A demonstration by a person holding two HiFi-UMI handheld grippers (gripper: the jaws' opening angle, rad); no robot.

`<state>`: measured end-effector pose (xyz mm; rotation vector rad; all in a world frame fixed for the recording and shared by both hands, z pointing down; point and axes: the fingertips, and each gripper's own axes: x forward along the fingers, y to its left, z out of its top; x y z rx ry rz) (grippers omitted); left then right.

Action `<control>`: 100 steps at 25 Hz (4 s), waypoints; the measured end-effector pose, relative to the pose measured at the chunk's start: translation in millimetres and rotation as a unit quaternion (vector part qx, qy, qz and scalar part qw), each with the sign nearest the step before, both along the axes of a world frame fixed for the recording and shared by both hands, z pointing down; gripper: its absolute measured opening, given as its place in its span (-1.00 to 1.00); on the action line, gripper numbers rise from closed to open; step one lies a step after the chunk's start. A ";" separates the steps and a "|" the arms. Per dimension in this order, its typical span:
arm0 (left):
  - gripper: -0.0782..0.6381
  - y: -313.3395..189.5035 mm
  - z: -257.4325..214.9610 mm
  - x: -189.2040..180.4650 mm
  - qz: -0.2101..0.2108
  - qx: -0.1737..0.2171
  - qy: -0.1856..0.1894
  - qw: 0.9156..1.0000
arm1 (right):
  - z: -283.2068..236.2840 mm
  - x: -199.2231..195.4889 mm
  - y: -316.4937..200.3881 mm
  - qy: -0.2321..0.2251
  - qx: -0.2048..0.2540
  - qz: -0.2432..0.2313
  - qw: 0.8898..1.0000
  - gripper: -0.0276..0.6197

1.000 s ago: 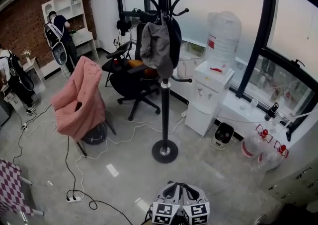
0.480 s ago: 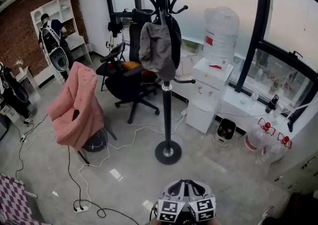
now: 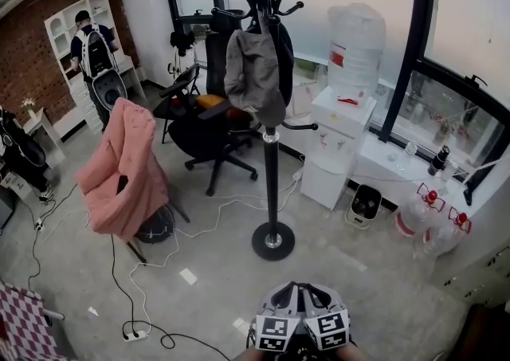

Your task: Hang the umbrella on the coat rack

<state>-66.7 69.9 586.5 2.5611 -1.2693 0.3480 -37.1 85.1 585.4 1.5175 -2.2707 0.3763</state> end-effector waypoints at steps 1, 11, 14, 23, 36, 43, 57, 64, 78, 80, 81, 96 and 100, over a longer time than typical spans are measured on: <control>-0.76 -2.8 -0.6 0.1 -0.001 0.000 -0.002 1.000 | -2.0 0.0 -3.5 -0.002 0.000 -0.001 1.000 -0.91; -0.76 -34.5 8.3 6.2 -0.020 -0.011 -0.017 1.000 | 8.4 7.3 -38.7 -0.015 -0.015 -0.022 1.000 -0.91; -0.76 -49.4 7.7 12.4 -0.030 -0.013 -0.016 0.999 | 9.7 14.7 -54.9 -0.013 -0.012 -0.029 0.999 -0.91; -0.76 -92.1 9.1 34.5 -0.062 -0.024 -0.008 0.998 | 10.2 34.5 -98.3 -0.021 -0.035 -0.055 0.998 -0.91; -0.76 -161.9 -1.7 61.2 -0.100 -0.019 -0.028 0.994 | 2.6 64.0 -174.9 -0.034 -0.023 -0.093 0.995 -0.91; -0.76 -201.1 -8.2 72.0 -0.141 -0.010 -0.021 0.990 | -5.5 73.6 -212.5 -0.026 -0.002 -0.132 0.991 -0.91; -0.76 -240.4 -39.4 99.1 -0.165 0.040 -0.013 0.985 | -35.9 101.5 -258.3 -0.036 0.042 -0.142 0.988 -0.91; -0.76 -254.3 -68.4 99.5 -0.160 0.067 -0.008 0.985 | -65.6 104.4 -270.4 -0.041 0.067 -0.135 0.988 -0.91; -0.76 -281.9 -132.0 89.4 -0.178 0.103 0.021 0.978 | -129.5 95.3 -302.8 -0.057 0.126 -0.146 0.980 -0.91; -0.76 -285.9 -138.2 89.2 -0.178 0.109 0.022 0.978 | -135.5 95.9 -306.0 -0.057 0.133 -0.143 0.979 -0.91; -0.76 -288.1 -141.4 89.5 -0.176 0.112 0.022 0.978 | -138.6 96.7 -308.1 -0.057 0.136 -0.142 0.979 -0.91; -0.76 -322.7 -193.8 89.0 -0.178 0.155 0.046 0.971 | -190.0 97.5 -345.8 -0.057 0.187 -0.136 0.971 -0.91; -0.76 -329.1 -202.7 87.0 -0.185 0.159 0.052 0.968 | -199.8 94.9 -352.3 -0.062 0.181 -0.143 0.971 -0.91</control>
